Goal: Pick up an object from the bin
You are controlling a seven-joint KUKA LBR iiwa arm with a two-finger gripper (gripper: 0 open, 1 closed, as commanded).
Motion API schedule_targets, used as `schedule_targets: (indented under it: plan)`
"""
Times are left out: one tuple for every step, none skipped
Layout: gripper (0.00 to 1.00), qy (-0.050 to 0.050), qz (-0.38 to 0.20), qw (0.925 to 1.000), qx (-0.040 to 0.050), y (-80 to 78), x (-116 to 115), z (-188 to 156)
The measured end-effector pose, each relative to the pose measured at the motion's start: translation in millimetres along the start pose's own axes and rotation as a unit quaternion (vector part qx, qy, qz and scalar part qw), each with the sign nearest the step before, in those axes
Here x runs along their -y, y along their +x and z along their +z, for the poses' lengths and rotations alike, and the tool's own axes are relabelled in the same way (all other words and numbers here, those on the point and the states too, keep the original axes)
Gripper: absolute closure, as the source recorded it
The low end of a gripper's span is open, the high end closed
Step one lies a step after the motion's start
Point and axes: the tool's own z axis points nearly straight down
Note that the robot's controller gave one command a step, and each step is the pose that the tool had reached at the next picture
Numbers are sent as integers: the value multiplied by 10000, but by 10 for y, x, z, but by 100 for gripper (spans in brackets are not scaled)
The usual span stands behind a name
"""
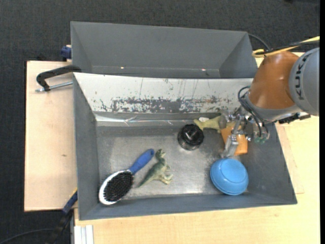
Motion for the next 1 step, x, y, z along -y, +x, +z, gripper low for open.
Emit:
schedule_targets:
  plan:
    - [0, -42, 123, 9999, -9, -110, 169, -31]
